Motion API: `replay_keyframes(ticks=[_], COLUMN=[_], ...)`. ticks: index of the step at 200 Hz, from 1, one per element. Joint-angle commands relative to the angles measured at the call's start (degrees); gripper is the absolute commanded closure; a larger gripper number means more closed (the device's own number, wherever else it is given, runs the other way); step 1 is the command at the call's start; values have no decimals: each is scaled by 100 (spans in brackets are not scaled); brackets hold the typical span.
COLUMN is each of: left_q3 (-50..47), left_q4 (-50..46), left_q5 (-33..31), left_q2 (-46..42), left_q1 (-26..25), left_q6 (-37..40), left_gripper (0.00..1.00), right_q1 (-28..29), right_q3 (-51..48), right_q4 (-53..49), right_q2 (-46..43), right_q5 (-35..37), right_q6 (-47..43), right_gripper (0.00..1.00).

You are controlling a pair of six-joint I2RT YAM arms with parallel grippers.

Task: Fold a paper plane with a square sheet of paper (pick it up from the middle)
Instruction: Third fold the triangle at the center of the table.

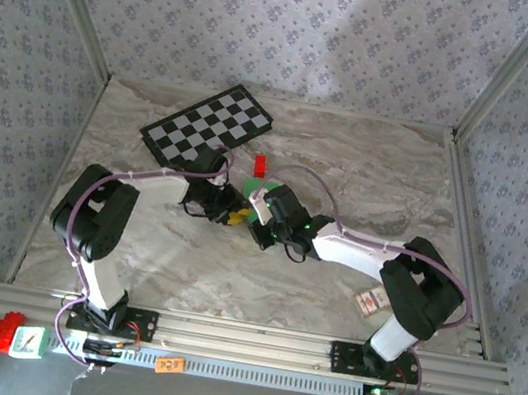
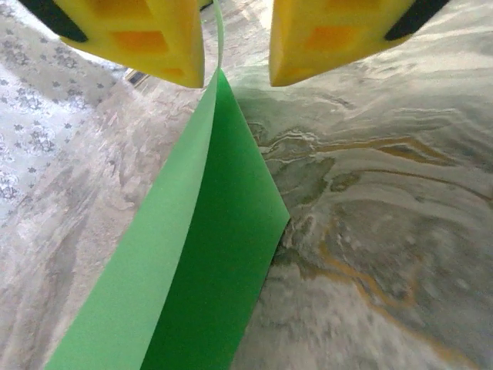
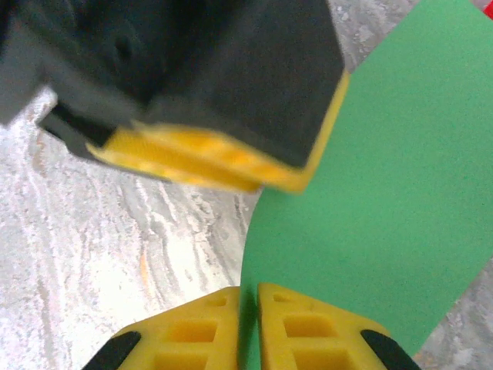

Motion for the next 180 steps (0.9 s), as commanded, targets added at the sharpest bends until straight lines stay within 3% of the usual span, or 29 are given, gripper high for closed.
replay_keyframes(ticks=[1, 35, 102, 180], left_q3=[37, 73, 403, 580], left_q4=[-370, -326, -4, 4], left_q5=[-197, -219, 43, -137], left_q2=[-495, -696, -107, 111], left_q1=[247, 389, 216, 192], left_q6=[202, 334, 401, 502], left_gripper=[63, 57, 59, 62], right_q1=[-120, -202, -213, -120], right_q3=[-54, -58, -96, -46], right_q4=[-22, -30, -4, -152], right_q2=[-118, -60, 147, 334], right_q5=[-713, -1382, -2133, -2284], right_q6=[-37, 11, 259, 193], right_gripper=[86, 86, 86, 85])
